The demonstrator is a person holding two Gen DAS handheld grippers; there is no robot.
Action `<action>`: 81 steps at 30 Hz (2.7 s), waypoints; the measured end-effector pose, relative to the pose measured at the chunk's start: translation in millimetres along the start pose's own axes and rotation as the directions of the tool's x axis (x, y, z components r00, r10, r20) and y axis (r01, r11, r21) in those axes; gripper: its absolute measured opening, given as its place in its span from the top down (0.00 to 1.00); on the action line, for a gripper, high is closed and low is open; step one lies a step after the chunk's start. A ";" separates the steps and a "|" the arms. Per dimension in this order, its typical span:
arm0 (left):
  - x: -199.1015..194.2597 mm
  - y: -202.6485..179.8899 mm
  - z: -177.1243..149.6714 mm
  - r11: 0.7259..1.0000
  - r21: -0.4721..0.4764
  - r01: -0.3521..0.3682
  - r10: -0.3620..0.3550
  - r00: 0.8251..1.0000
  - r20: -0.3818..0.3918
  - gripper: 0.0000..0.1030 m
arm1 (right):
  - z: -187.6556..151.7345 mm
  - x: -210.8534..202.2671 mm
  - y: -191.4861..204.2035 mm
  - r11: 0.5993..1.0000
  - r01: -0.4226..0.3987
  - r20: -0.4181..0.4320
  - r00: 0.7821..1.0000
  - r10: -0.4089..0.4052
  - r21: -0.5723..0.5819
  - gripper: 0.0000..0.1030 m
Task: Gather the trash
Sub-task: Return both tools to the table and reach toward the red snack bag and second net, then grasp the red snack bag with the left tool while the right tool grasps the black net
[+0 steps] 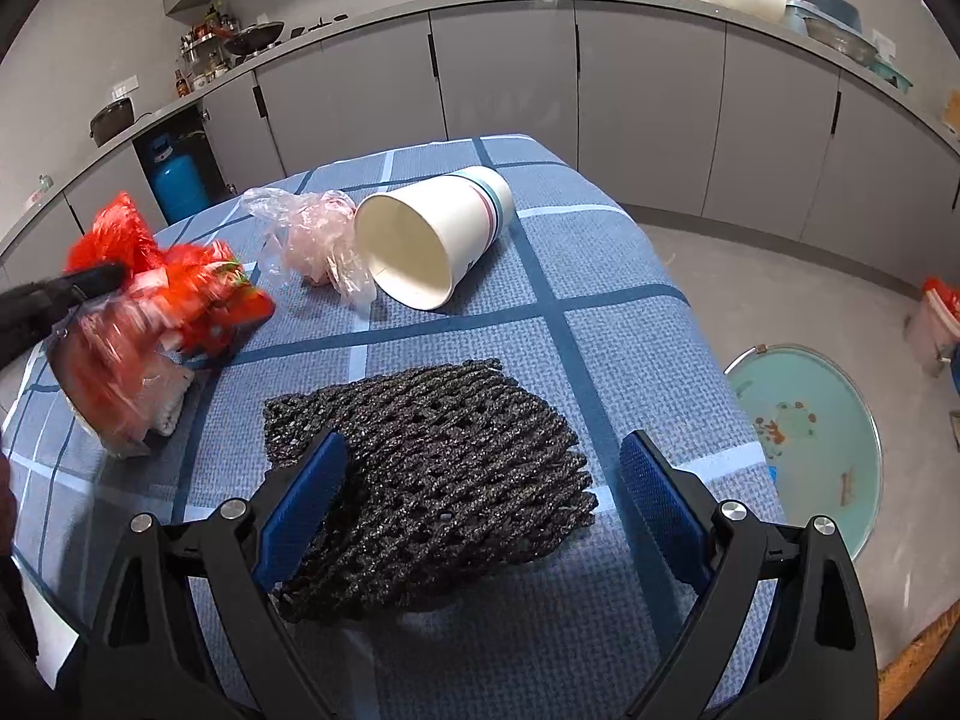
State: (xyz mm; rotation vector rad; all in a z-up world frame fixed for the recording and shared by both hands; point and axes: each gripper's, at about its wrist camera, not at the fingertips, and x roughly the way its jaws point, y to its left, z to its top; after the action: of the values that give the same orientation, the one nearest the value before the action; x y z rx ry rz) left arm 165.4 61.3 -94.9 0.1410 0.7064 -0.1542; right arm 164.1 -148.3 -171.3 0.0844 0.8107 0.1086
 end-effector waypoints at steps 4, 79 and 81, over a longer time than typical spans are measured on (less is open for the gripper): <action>1.9 2.1 1.4 1.000 -0.005 0.006 -0.006 1.000 -0.021 0.99 | -0.7 1.4 0.2 1.000 -0.007 -0.007 1.000 0.007 0.002 0.11; -10.3 -23.2 4.6 1.000 0.010 0.003 -0.003 0.999 -0.038 0.83 | -1.0 -23.5 14.5 0.988 -0.122 0.079 0.988 0.130 -0.097 0.84; -19.1 -21.9 7.0 1.000 0.005 0.009 -0.009 1.000 -0.017 0.83 | 0.6 -28.8 12.3 0.988 -0.122 0.096 0.987 0.131 -0.090 0.84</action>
State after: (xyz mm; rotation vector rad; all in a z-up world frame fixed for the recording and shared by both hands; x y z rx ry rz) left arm 151.5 40.4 -78.8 0.1444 0.7232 -0.1641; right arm 144.0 -139.9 -148.7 0.0621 0.6981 0.2562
